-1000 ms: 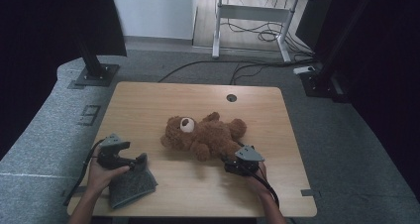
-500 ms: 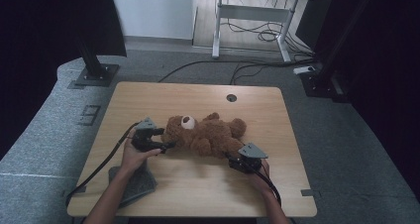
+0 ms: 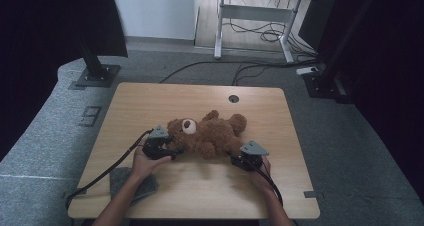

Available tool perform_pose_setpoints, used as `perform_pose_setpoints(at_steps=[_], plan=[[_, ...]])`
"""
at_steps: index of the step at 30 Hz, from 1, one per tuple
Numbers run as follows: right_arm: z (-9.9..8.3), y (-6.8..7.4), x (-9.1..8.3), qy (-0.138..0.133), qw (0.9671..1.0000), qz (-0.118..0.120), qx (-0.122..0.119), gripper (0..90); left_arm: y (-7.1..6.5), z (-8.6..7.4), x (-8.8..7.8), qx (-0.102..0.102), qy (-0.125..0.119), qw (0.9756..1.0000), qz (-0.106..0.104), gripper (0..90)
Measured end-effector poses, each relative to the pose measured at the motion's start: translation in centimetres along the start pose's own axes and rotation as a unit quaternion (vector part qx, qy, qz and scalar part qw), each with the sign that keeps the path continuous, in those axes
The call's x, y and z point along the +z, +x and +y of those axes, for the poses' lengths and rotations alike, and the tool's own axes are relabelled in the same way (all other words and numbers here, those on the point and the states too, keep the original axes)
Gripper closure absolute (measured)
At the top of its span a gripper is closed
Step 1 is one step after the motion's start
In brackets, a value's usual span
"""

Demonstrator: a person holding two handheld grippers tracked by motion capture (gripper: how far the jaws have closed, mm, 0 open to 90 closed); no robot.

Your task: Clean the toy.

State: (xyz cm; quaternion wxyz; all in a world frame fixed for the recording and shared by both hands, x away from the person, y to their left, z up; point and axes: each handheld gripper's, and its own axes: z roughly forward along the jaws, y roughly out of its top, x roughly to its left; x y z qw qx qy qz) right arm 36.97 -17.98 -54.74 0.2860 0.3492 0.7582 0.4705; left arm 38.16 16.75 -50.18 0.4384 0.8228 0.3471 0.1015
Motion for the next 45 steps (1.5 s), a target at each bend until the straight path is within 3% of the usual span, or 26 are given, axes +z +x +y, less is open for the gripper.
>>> perform_pose_setpoints(at_steps=[4,9,13,16,20,22,26,31,35,37,40,42,45], plan=[[1.0,-0.4,0.7,0.01,0.9998,-0.014,-0.011,44.6,0.2,0.3,0.2,-0.004,-0.003,0.9998,0.02,34.2],[1.3,-1.0,1.2,0.007,0.9999,-0.006,0.006,43.7,1.1,1.4,0.8,-0.008,0.003,0.9995,0.029,34.4],[1.3,-0.8,1.0,0.002,0.9996,-0.028,-0.001,35.7,1.3,1.6,0.6,-0.007,0.002,0.9996,0.029,32.5],[1.5,-1.0,0.1,-0.005,0.9992,-0.018,0.034,21.8,1.0,1.3,-0.5,-0.006,-0.016,0.9995,0.028,30.6],[1.6,-1.1,-1.6,-0.02,0.9978,-0.013,0.062,13.3,0.7,0.5,-2.4,-0.007,-0.024,0.9994,0.025,25.9],[1.6,-0.9,-2.7,-0.026,0.997,-0.017,0.071,13.3,0.6,0.1,-3.4,-0.006,-0.021,0.9993,0.029,23.8],[0.6,-0.6,-4.7,-0.022,0.995,0.014,0.096,13.5,0.4,-0.8,-5.6,-0.012,-0.023,0.9992,0.03,21.2],[-0.5,0.1,-6.1,-0.009,0.9952,0.019,0.095,16.1,-0.4,-2.0,-8.1,-0.006,-0.045,0.9981,0.042,21.3],[-1.3,0.8,-7.0,-0.001,0.9967,0.022,0.078,20.2,-1.5,-3.0,-9.0,0.011,-0.03,0.998,0.054,21.8],[-1.7,1.0,-7.6,-0.004,0.9957,0.043,0.082,22.8,-2.1,-3.5,-9.4,0.017,-0.027,0.9979,0.057,21.8],[-2.5,1.3,-8.2,-0.005,0.9944,0.053,0.091,23.6,-2.4,-4.6,-9.9,0.012,-0.029,0.9979,0.057,22.3],[-3.0,1.4,-8.4,0.002,0.9947,0.05,0.089,23.5,-2.3,-5.4,-10.3,0.009,-0.025,0.9972,0.07,22.3],[-3.3,1.3,-8.6,0.004,0.9946,0.043,0.095,23.9,-1.9,-6.7,-10.9,-0.012,-0.033,0.9974,0.063,23.0]])
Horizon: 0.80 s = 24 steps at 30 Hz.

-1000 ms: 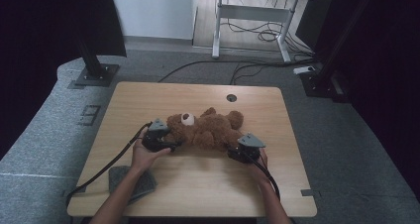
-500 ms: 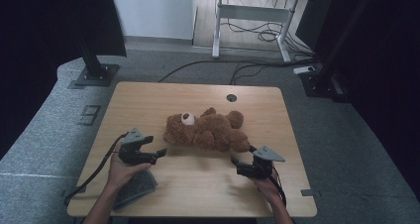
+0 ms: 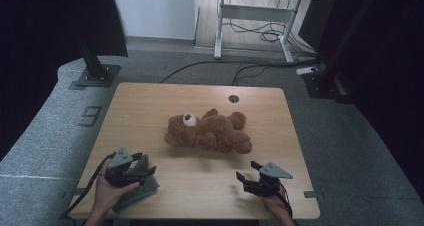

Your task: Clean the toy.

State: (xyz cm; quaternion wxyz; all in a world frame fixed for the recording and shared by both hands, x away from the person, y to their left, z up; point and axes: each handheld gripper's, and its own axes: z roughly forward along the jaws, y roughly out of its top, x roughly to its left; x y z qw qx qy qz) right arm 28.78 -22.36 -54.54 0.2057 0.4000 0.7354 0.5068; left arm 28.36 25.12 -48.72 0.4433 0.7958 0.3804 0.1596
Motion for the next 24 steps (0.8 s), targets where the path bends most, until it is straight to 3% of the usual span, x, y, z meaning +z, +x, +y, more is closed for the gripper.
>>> perform_pose_setpoints(at_steps=[8,15,24], plan=[[-0.1,0.0,0.5,0.011,0.9997,-0.019,-0.007,25.7,0.9,-1.9,-1.0,-0.024,-0.013,0.9996,0.01,24.1],[-0.1,-0.5,0.3,0.007,0.9994,-0.033,-0.005,25.9,0.6,-2.0,-0.2,-0.017,-0.004,0.9998,0.003,24.0],[-0.1,-0.4,0.2,0.002,0.9994,-0.033,-0.011,25.9,0.8,-2.1,-0.2,-0.018,-0.008,0.9998,0.002,23.9]])
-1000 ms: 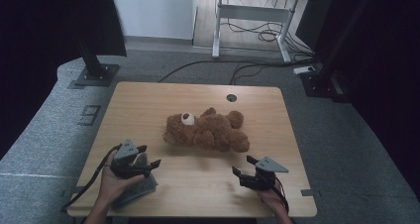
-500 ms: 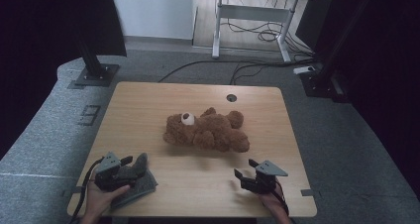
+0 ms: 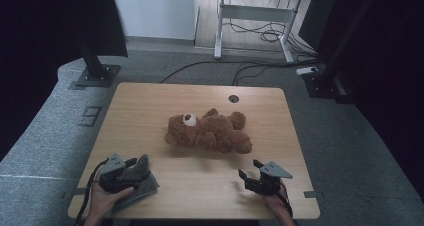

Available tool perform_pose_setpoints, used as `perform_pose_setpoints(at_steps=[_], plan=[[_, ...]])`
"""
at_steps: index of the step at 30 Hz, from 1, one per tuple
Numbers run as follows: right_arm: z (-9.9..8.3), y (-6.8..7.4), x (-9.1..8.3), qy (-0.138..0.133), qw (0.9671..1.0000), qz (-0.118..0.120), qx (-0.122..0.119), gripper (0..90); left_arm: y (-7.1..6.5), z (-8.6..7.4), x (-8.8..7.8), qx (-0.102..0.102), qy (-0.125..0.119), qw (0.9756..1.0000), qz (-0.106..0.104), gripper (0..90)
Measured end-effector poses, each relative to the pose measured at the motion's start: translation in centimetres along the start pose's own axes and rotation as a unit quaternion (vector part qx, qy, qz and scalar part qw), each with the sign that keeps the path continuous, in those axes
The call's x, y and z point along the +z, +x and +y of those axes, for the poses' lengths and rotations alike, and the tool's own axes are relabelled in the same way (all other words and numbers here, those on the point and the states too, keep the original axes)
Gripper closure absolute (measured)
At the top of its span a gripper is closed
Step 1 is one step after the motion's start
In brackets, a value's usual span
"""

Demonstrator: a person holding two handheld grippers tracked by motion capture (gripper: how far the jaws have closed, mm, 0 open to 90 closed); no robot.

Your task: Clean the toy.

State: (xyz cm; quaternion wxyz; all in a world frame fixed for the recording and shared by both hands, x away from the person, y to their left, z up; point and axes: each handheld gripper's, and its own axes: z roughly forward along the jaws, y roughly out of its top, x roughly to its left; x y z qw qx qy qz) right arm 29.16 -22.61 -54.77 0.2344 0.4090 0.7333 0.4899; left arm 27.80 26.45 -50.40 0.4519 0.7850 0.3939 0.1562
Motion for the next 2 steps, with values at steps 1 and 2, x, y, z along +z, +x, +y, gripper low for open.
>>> perform_pose_setpoints(at_steps=[1,2], plan=[[0.01,-0.02,0.0,-0.001,1.0,0.0,0.0,25.8,0.03,0.0,0.02,0.0,0.001,1.0,0.0,23.9],[0.02,-0.03,-0.01,-0.001,1.0,-0.001,-0.001,25.8,0.04,0.0,0.06,0.0,0.001,1.0,0.0,23.7]])
